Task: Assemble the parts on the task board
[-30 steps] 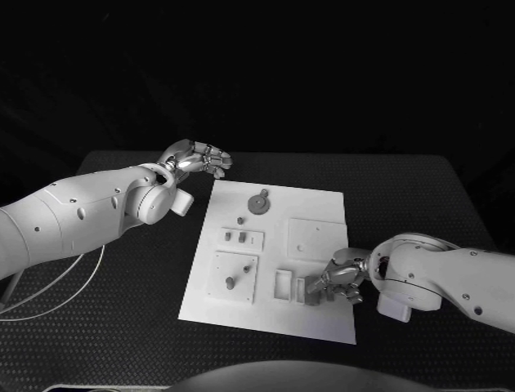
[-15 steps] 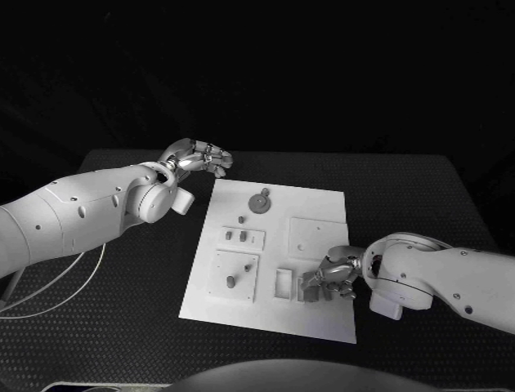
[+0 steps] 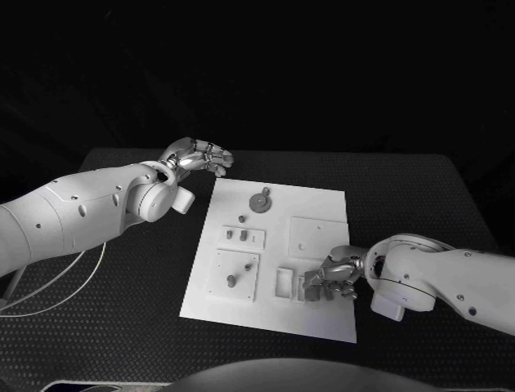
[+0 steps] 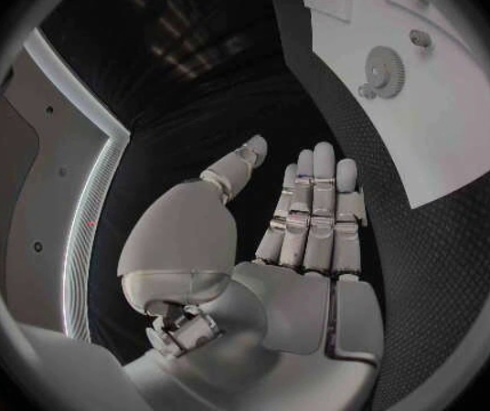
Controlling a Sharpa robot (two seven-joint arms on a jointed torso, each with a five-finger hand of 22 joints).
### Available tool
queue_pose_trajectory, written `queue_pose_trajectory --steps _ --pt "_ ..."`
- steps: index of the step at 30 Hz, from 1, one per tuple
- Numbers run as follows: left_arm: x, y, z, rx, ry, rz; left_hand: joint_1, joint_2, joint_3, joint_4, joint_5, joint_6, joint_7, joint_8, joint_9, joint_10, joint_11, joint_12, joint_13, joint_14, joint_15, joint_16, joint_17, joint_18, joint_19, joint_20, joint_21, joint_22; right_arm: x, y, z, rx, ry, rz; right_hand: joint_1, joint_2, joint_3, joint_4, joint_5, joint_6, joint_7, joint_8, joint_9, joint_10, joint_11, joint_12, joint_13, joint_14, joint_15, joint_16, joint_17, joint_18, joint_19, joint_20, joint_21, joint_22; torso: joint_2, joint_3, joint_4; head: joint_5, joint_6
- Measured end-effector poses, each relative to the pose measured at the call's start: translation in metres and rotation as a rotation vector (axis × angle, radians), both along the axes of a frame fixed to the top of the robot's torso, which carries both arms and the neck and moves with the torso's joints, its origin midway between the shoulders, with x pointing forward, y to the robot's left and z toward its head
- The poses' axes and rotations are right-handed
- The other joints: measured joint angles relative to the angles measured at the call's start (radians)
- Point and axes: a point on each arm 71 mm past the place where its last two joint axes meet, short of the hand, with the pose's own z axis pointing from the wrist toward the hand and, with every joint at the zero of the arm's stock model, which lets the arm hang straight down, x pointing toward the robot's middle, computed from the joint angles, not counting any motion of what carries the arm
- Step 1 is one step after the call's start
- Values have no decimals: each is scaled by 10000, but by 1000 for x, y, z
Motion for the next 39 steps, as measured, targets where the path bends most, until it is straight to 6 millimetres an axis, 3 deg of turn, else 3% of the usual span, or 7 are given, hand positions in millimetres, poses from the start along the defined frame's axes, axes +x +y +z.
queue_pose_trajectory --steps 10,20,39 --pt "0 0 0 7 8 10 0 0 0 0 0 0 0 0 0 0 0 0 0 0 0 0 9 0 0 0 0 9 -10 -6 3 320 260 -353 -41 41 39 -154 0 92 -22 20 41 36 -36 -48 63 2 2 -5 41 1 -1 1 40 0 -1 6 -7 -2 43" --pt "1 0 0 13 13 9 0 0 0 0 0 0 0 0 1 0 0 0 -8 0 0 0 18 -1 0 0 0 12 -3 -5 28 700 -23 -551 -79 79 41 -208 0 146 -35 20 41 71 -71 -86 107 51 -18 -6 68 2 -1 2 43 0 -14 -6 -11 -21 159" --pt "1 -2 -1 4 22 -18 -31 -5 -17 17 -15 0 0 0 1 0 0 0 -6 0 0 -39 46 0 0 0 -18 33 9 23 20 354 51 -567 -120 119 14 -234 0 173 -72 19 38 115 -98 -116 169 32 -36 -41 98 2 -1 3 78 0 18 1 11 -27 154"
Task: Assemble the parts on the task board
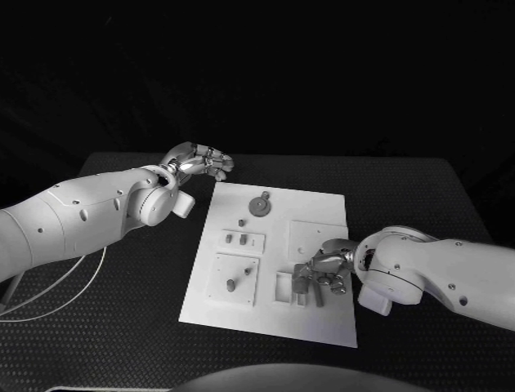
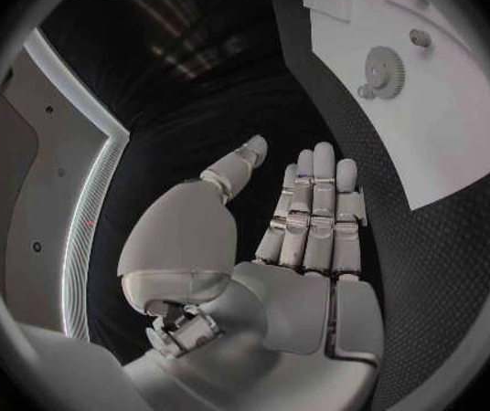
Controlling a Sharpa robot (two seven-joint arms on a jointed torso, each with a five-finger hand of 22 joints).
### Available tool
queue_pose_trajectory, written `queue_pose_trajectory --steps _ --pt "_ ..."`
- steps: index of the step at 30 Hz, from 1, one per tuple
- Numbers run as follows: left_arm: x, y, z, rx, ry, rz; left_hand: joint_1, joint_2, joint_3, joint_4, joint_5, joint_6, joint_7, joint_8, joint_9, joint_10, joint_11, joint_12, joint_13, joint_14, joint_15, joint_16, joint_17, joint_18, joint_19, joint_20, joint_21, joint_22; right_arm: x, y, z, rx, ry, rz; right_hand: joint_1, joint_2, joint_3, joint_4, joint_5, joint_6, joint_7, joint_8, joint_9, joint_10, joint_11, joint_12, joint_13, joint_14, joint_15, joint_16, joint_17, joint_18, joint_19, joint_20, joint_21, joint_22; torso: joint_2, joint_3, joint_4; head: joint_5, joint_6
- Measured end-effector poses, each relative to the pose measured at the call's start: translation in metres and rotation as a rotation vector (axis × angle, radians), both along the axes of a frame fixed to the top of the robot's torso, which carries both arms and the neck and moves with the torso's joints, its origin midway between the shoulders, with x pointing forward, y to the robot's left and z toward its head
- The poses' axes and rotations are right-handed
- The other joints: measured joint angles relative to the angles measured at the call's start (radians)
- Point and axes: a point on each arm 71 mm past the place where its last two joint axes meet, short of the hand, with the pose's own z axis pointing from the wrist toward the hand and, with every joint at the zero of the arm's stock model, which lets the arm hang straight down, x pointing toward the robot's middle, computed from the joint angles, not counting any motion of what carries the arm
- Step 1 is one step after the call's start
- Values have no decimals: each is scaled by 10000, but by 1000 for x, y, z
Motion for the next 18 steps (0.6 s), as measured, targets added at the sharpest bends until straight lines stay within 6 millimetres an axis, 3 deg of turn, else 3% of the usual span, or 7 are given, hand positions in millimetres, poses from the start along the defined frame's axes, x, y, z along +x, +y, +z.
queue_pose_trajectory --steps 18 --pt "-1 -1 0 -15 10 -32 -145 -84 -108 53 -84 -22 22 0 -8 0 0 0 -10 35 35 -39 50 0 0 0 -21 24 -7 13 -8 -92 302 241 -133 -28 -28 -27 0 16 10 0 -1 27 28 -8 56 33 -30 -35 23 7 0 0 0 0 -2 -5 -11 60 -101"
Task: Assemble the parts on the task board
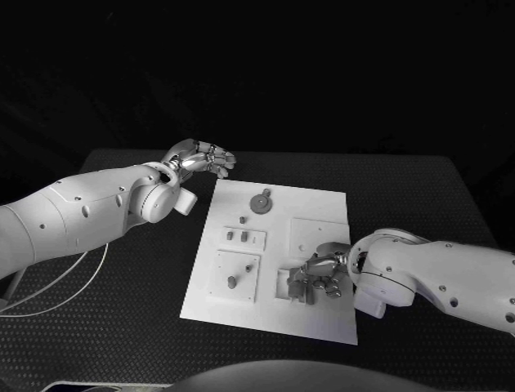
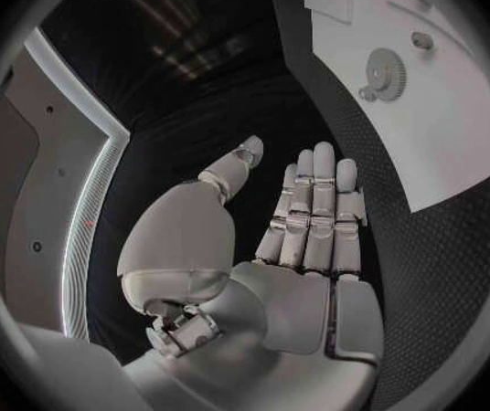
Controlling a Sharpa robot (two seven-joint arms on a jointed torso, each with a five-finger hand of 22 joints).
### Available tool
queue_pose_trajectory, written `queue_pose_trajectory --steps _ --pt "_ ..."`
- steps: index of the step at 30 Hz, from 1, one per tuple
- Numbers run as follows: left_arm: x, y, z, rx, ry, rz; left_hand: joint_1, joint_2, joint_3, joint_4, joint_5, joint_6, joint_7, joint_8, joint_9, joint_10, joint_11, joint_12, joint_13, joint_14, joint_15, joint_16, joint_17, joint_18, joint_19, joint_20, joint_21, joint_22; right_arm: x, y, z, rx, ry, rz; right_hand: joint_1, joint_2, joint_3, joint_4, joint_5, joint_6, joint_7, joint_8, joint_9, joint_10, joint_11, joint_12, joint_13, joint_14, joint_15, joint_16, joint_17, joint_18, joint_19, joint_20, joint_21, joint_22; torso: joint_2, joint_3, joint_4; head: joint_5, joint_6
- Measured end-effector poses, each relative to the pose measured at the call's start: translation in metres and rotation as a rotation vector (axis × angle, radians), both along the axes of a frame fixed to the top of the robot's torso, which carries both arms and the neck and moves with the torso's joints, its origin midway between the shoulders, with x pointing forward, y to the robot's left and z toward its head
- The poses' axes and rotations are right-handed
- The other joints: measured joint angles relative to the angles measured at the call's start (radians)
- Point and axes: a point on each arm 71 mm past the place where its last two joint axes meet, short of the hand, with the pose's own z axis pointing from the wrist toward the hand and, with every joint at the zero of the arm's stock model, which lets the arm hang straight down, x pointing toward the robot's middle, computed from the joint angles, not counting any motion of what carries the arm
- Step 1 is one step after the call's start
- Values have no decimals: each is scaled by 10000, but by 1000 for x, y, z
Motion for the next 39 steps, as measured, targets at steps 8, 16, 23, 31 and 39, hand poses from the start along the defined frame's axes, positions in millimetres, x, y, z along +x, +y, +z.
queue_pose_trajectory --steps 8,16,23,31,39 --pt "0 0 0 -1 3 -3 0 0 0 0 0 -15 15 0 0 0 0 0 0 0 0 0 10 0 0 0 0 -1 -1 4 -1 6 -11 58 0 0 0 0 0 31 2 32 17 0 0 -39 14 14 14 0 11 1 1 1 0 0 -4 3 -6 6 -3" --pt "0 1 0 2 7 5 1 0 0 0 0 -15 15 0 1 0 0 0 1 0 0 0 9 0 0 0 0 8 -1 6 -2 23 -8 93 -39 -40 -28 -28 0 44 -6 45 16 0 0 -39 23 16 16 0 19 2 1 1 0 0 -4 3 -6 20 -15" --pt "0 1 0 3 11 4 1 0 0 0 1 -15 15 0 1 0 0 0 2 0 0 -39 17 0 0 0 -38 7 -1 6 -2 36 -10 95 -82 -82 -28 -28 0 61 -19 6 12 0 0 -65 51 20 19 -4 30 3 1 2 0 0 -4 -1 -6 34 -34" --pt "0 1 0 2 16 1 1 1 0 0 1 -41 -11 0 2 0 0 0 2 0 0 -39 28 0 0 0 -38 17 0 6 -3 40 -25 79 -385 -385 -200 -57 0 20 30 -101 8 0 0 -147 135 15 15 -105 68 13 -33 36 0 0 -5 -1 -6 66 -26" --pt "0 1 0 -1 24 -12 -1 -1 -27 27 1 -41 -11 0 2 0 0 0 -7 0 0 -39 37 0 0 0 -38 19 0 7 -2 68 -42 92 -554 -554 -499 -192 0 -64 -14 -182 -46 -73 73 -216 220 -39 30 -108 116 32 -129 18 0 0 -5 4 -6 79 -35"
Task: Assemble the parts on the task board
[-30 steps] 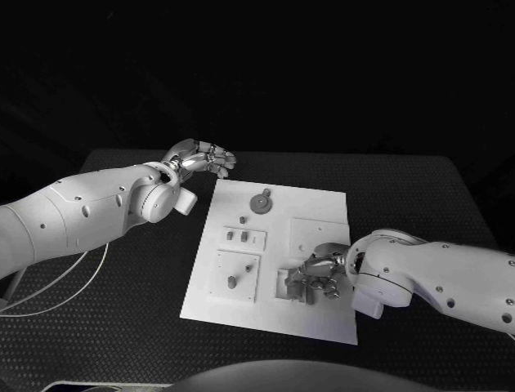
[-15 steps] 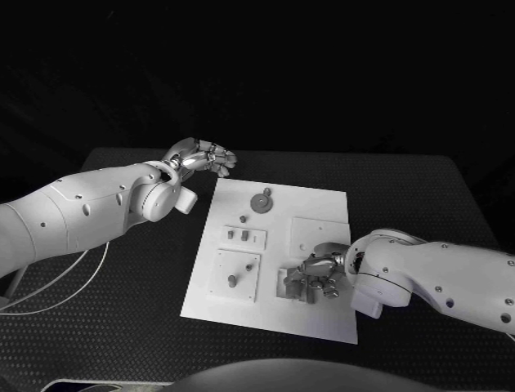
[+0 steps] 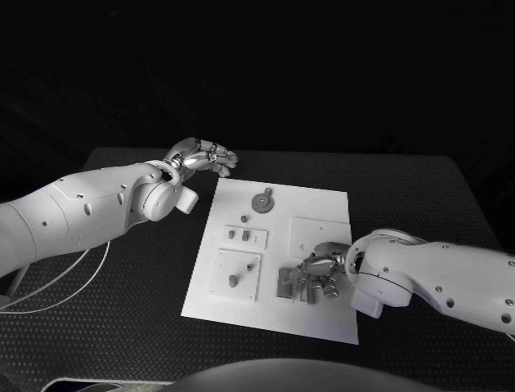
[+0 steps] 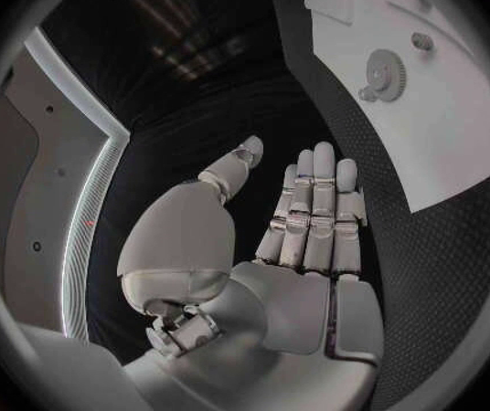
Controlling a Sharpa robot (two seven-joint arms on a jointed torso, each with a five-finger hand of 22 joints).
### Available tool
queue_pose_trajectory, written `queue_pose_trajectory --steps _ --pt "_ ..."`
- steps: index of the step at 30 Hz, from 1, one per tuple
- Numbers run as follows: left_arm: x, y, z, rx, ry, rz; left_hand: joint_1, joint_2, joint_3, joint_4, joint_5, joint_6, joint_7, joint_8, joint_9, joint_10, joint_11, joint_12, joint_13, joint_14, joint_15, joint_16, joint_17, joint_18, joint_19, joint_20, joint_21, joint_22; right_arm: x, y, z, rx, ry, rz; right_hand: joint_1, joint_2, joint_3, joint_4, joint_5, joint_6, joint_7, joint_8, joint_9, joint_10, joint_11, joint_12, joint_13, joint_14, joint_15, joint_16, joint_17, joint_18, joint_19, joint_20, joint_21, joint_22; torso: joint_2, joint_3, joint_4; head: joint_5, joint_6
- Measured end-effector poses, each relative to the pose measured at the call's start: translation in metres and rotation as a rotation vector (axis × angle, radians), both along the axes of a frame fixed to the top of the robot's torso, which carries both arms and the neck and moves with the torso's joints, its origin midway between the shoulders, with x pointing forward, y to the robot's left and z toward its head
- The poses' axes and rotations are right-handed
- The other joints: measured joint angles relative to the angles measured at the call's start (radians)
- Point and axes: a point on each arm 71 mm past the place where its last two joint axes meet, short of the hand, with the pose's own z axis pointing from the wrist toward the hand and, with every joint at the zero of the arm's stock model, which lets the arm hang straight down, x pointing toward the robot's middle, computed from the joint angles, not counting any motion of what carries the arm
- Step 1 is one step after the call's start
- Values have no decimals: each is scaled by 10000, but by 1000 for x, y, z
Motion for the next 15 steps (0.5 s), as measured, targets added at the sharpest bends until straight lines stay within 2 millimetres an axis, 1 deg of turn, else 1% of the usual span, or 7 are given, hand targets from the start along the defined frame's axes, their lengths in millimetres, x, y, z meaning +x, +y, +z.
queue_pose_trajectory --steps 3,10,15 --pt "0 0 0 0 4 -2 -39 -38 0 0 0 0 0 0 0 0 0 0 0 0 0 0 0 0 0 0 0 7 0 0 0 14 -6 2 0 0 -49 -49 0 -19 -15 -45 -2 0 0 -10 23 -32 31 -38 15 5 -12 11 0 0 0 0 -4 0 -7" --pt "0 0 0 -2 7 -8 -38 -38 0 0 0 1 1 0 0 0 0 0 0 0 0 0 8 0 0 0 0 6 0 0 0 61 -33 15 1 1 -55 -56 0 -34 -1 -110 -2 0 0 -10 42 -33 32 -40 27 14 -17 15 0 0 1 6 -9 13 -12" --pt "0 0 0 -2 11 -12 -38 -38 0 0 0 1 1 0 0 0 0 0 1 0 0 0 8 -1 0 0 0 6 -1 -3 1 144 -148 41 1 1 -82 -83 0 -98 57 -177 0 0 0 -8 78 -36 32 -38 54 36 -19 17 -4 0 2 7 -10 14 -1"
